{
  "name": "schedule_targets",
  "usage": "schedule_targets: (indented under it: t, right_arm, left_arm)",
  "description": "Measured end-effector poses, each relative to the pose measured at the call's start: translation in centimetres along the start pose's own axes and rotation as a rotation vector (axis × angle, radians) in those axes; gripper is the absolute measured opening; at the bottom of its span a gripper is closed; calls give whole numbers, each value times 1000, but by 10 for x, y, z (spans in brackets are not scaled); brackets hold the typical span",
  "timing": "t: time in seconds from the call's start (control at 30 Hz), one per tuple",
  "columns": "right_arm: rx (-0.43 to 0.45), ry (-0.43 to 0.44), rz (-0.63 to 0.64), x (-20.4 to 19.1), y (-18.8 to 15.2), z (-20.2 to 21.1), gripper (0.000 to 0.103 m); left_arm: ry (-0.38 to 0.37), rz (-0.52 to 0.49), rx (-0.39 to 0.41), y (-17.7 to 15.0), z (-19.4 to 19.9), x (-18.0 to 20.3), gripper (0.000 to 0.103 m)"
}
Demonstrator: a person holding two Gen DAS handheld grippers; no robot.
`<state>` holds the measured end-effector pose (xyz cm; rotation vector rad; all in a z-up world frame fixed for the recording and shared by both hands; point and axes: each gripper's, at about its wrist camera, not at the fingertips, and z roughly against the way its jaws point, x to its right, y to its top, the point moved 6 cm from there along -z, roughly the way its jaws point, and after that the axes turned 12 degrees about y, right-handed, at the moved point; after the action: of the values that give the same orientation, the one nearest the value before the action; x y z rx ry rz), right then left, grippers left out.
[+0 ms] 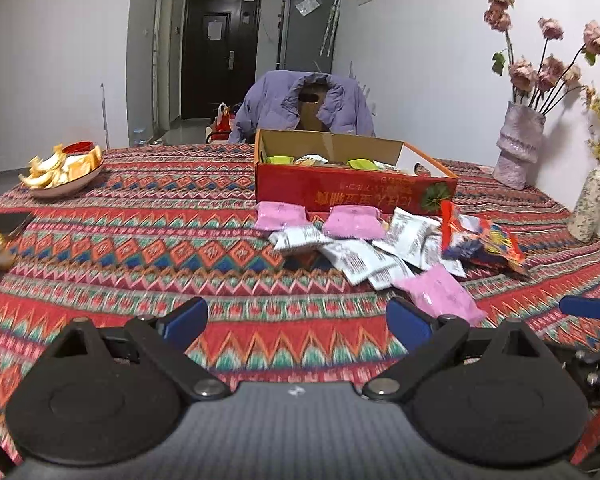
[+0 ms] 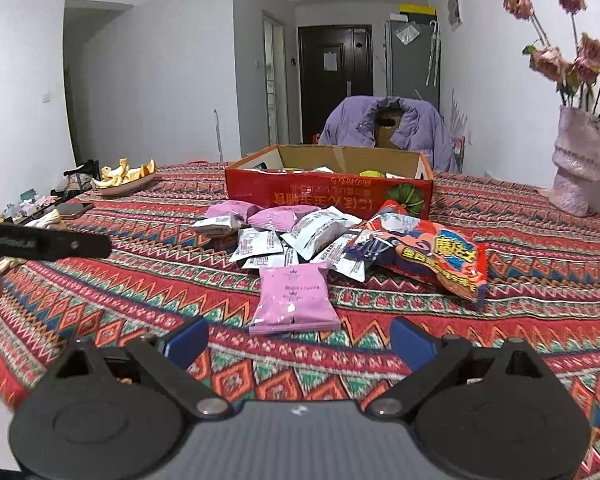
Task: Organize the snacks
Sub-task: 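Return to the table and grasp a pink packet with the right gripper, then place the pink packet in the box while the left gripper drops a white sachet there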
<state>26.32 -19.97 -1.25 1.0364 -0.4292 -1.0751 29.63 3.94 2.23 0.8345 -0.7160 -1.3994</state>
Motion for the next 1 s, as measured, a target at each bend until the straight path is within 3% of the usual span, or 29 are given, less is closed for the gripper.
schedule_targets:
  t: [0.17, 0.3, 0.43, 0.5, 0.63, 0.77, 1.0]
  right_arm:
    - [-32, 2, -15, 9, 10, -41, 89]
    - [-49, 6, -33, 18, 18, -72, 85]
    - [-85, 35, -29, 23, 23, -97, 74]
    - [-109, 54, -26, 24, 23, -108, 60]
    - [-104, 74, -33, 26, 22, -111, 59]
    - [-118, 78, -35, 28, 22, -110, 59]
    - [-114, 68, -37, 26, 21, -89, 59]
  left_arm:
    - [-13, 6, -23, 19, -44, 10, 98]
    - [38, -1, 0, 35, -83, 18, 96]
    - [29, 38, -49, 46, -125, 23, 85]
    - [15, 45, -75, 48, -145, 26, 81]
    - [2, 57, -142, 44, -171, 29, 62]
    - [-16, 101, -166, 38, -174, 27, 50]
    - [-26, 133, -172, 23, -122, 16, 48]
